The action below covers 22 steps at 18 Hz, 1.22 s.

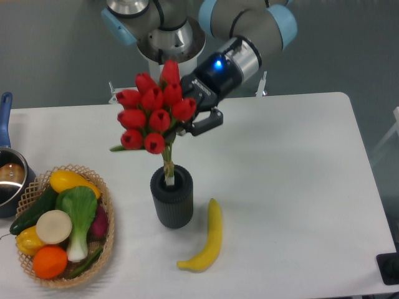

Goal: Pick up the flowers from the vase
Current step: 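Lift the gripped tulips straight up out of the black vase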

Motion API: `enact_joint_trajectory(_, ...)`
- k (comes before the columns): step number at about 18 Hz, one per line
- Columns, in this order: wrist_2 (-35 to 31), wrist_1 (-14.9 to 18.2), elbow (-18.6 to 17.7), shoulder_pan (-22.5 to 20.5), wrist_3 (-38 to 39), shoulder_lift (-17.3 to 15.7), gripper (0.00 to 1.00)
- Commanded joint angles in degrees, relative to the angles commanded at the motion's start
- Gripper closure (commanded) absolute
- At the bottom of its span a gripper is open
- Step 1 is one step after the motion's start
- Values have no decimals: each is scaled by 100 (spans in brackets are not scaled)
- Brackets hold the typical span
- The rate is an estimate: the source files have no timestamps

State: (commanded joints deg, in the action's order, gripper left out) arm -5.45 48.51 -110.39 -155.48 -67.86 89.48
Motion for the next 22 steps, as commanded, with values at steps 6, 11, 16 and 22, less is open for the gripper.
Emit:
enact_joint_trajectory(6,27,9,465,9,790,-167,47)
enact_joint_trajectory(11,18,0,571,-288,932,-115,47)
enact_joint_trajectory(16,-70,18,888,-799,941,271,47)
enact_joint_trajectory(22,-105,-17,1213,-1037,915,676,47)
